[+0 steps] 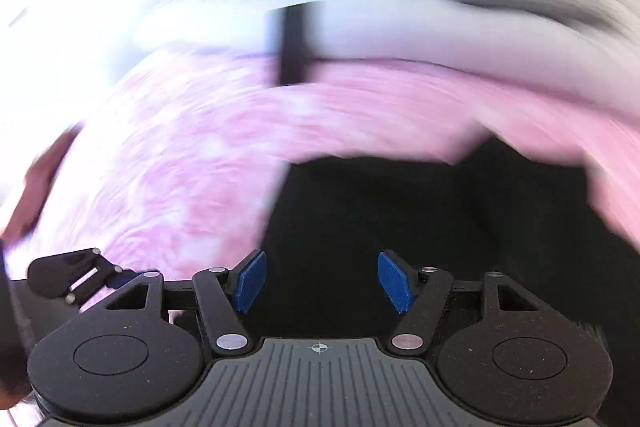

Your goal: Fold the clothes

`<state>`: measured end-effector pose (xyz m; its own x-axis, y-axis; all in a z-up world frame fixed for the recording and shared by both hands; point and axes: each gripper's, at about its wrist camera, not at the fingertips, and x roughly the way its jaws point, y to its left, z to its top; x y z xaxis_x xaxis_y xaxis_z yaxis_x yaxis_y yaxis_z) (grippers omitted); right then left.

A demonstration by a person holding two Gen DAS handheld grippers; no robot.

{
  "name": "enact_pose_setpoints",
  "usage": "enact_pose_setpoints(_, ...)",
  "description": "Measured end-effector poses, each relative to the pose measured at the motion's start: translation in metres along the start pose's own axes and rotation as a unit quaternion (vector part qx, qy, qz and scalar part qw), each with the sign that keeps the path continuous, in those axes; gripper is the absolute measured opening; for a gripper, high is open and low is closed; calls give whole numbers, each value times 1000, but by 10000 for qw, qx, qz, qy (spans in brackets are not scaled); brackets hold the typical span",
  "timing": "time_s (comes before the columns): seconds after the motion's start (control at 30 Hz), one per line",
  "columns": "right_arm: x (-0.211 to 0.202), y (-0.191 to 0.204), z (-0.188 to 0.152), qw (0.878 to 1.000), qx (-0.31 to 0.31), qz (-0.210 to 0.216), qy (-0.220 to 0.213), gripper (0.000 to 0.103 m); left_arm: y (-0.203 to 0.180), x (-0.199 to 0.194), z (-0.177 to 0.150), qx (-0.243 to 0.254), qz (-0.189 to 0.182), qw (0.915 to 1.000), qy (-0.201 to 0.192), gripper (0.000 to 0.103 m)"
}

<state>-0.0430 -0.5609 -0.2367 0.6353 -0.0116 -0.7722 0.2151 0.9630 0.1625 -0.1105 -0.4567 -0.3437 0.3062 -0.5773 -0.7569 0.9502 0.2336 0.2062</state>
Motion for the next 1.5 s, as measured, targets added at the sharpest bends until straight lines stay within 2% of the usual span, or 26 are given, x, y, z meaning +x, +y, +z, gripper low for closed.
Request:
enact_pose_setpoints(0.03,19,4,15,9992,-344,203,95,65,0,1,-2,-47,5,10000,-53,48)
enact_pose_setpoints(0.07,37,7,28,9973,-637,299,203,65,1,4,-4,-160,36,9999,-32,43)
enact_pose_setpoints(0.17,85,13,55,9891,-1278,423,595,65,6,12,-10,-532,115,9985,61,41)
enact_pose_setpoints(0.23,116,8,68,9841,-1361,541,1003,65,8,13,-13,-694,107,9975,84,39)
enact_pose_setpoints(0.27,130,5,72,9818,-1356,557,1210,57,8,13,-13,-704,71,9975,64,36)
enact_pose_setpoints(0.3,142,2,76,9792,-1343,566,1413,23,8,12,-13,-710,31,9975,40,30)
enact_pose_setpoints(0.33,152,-1,78,9764,-1323,566,1612,10,7,12,-14,-716,-8,9974,17,24)
enact_pose_setpoints(0.37,157,-4,80,9742,-1312,583,1742,6,7,12,-14,-745,2,9972,-6,21)
enact_pose_setpoints(0.43,163,-8,85,9749,-1270,563,1742,4,6,11,-14,-813,45,9967,-52,18)
enact_pose_setpoints(0.6,177,-16,97,9791,-1129,433,1638,5,3,13,-17,-1070,91,9942,52,18)
enact_pose_setpoints(0.7,180,-20,91,9812,-1061,385,1566,5,4,8,-17,-1119,36,9936,132,20)
enact_pose_setpoints(0.73,174,-22,92,9845,-947,324,1442,6,6,6,-18,-1140,5,9933,158,23)
enact_pose_setpoints(0.8,151,-27,90,9916,-759,53,1048,17,12,1,-21,-1151,-72,9931,213,27)
enact_pose_setpoints(0.83,136,-29,87,9943,-653,-79,839,18,16,-3,-22,-1156,-134,9929,240,27)
enact_pose_setpoints(0.97,74,-35,51,9991,-46,-315,286,18,23,-23,-26,-897,-158,9956,207,25)
enact_pose_setpoints(1.07,38,-43,8,9961,746,-462,14,19,24,-32,-19,-710,-149,9974,-3,25)
enact_pose_setpoints(1.13,27,-50,-17,9910,1254,-458,72,19,25,-38,-14,-586,-141,9981,-149,25)
enact_pose_setpoints(1.23,16,-56,-55,9826,1766,-533,233,19,18,-20,-2,-334,-372,9987,-117,25)
enact_pose_setpoints(1.37,-7,-66,-115,9683,2223,-1046,451,19,8,9,10,56,-632,9980,44,25)
enact_pose_setpoints(1.5,-60,-71,-163,9533,2650,-1429,240,19,4,18,10,564,-593,9963,243,27)
